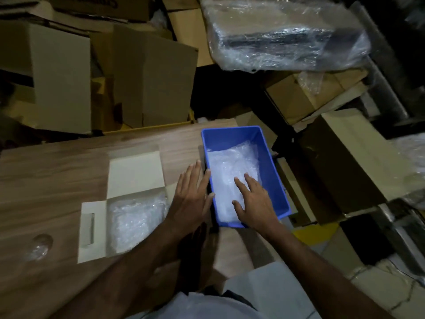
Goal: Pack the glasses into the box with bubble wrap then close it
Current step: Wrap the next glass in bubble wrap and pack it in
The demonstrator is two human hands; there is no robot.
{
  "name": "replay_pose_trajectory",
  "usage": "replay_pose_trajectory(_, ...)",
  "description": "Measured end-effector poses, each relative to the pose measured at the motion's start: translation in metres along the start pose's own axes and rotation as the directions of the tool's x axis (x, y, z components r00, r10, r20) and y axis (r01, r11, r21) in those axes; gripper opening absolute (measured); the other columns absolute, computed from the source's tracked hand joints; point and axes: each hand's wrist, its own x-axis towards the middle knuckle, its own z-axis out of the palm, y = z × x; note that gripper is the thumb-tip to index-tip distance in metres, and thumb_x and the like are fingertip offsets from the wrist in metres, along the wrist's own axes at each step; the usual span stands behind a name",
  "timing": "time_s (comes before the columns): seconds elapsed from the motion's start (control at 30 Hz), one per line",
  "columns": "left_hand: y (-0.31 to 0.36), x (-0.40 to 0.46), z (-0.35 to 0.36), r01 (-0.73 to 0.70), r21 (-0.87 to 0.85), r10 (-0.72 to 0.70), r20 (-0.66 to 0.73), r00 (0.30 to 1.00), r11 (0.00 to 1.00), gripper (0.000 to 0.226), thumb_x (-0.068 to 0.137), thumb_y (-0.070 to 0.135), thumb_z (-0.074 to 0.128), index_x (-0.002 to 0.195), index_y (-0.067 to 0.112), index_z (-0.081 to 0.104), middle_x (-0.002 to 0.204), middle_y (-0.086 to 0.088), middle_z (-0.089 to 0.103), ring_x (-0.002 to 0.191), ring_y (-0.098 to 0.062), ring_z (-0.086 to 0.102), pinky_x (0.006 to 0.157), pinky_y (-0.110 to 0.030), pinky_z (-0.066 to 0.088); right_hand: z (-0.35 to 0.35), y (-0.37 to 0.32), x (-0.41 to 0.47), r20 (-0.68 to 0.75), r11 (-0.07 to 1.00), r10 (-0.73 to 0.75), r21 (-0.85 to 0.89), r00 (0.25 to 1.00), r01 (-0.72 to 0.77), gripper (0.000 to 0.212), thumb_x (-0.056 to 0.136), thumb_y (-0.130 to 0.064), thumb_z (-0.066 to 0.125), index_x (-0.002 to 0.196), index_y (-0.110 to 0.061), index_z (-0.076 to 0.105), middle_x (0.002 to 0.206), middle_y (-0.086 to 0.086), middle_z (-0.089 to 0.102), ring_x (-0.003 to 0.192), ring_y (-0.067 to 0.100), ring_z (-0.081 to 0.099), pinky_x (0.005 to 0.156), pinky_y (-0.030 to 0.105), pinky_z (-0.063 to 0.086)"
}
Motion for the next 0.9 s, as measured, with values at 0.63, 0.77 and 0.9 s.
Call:
replay_pose_trajectory(0.63,0.033,0.045,0.034,0.153,0.032,-0.156,0.215,0.964,0.988,0.071,0.105,0.024,0.044,0.162,0.013,0.004,0.165,-0.013,-0.022,0.153,-0.029,-0.021,0.124,-0.041,-0.008,0.050,0.056,0.064,0.279,0.928,-0.355,-0.007,0.892,0.372,0.015,0.090,-0.015,0.061,0.102,-0.013,0.070,0.123,0.009,0.063,0.108,0.035,0.060,0.073,0.043,0.053)
replay_pose_trajectory(0.77,0.034,0.046,0.034,0.152,0.027,-0.154,0.213,0.965,0.988,0.071,0.105,0.021,0.042,0.162,0.015,-0.001,0.164,-0.010,-0.027,0.152,-0.027,-0.025,0.121,-0.037,-0.015,0.056,0.063,0.065,0.316,0.952,-0.303,0.064,0.899,0.298,0.084,0.080,-0.048,0.077,0.150,-0.018,0.042,0.147,0.013,0.048,0.124,0.034,0.052,0.091,0.046,0.052)
replay_pose_trajectory(0.9,0.030,0.042,0.041,0.141,-0.003,-0.139,0.154,0.978,0.990,0.075,0.099,0.012,0.050,0.162,0.011,0.009,0.166,-0.011,-0.017,0.154,-0.029,-0.016,0.123,-0.044,-0.005,0.064,0.040,0.077,0.212,0.973,-0.148,0.206,0.966,0.104,0.078,0.093,-0.050,0.061,0.158,-0.022,0.026,0.138,0.011,0.049,0.118,0.029,0.056,0.089,0.044,0.053)
